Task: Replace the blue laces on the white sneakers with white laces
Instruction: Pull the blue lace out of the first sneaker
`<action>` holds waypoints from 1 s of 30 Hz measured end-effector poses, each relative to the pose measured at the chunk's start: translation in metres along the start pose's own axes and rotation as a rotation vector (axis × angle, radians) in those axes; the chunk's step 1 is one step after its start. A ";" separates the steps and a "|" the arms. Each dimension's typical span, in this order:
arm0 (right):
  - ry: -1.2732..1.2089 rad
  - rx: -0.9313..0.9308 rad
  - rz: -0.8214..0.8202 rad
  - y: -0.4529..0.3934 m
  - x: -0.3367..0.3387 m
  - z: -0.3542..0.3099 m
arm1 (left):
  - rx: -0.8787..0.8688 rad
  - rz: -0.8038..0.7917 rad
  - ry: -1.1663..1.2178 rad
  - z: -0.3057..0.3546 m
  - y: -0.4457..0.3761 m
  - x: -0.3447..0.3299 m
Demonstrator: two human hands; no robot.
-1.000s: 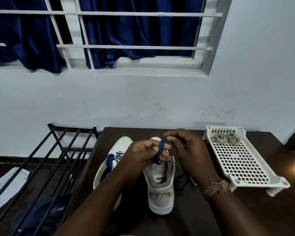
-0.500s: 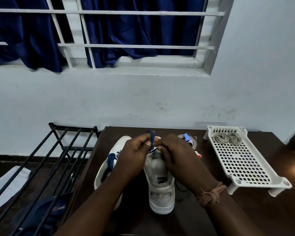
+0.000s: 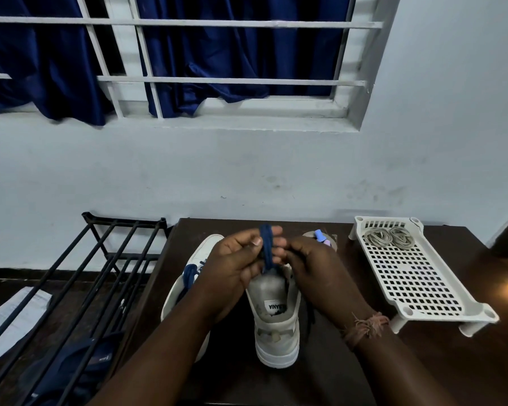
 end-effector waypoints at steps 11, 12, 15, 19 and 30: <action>0.181 0.221 -0.065 -0.001 0.003 -0.021 | -0.192 0.126 -0.732 -0.011 -0.005 0.013; 0.172 0.230 -0.015 -0.004 0.009 -0.023 | -0.183 0.096 -0.748 -0.011 -0.004 0.011; 0.095 0.170 0.138 -0.010 0.023 -0.024 | -0.059 0.007 -0.616 -0.010 0.001 0.006; -0.085 -0.013 0.220 -0.009 0.027 -0.016 | 0.082 -0.148 -0.402 -0.007 0.005 0.003; 0.061 0.036 -0.123 0.007 -0.012 -0.005 | 0.035 0.087 0.266 0.002 -0.009 0.005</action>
Point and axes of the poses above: each hand's wrist, its own y-axis away from the middle knuckle, its own x-axis out of the back of the hand, z = x × y, the point moved 1 cm from there along -y, towards the middle knuckle, and after that the axes turned 6 degrees about z, right-handed, at the moved point
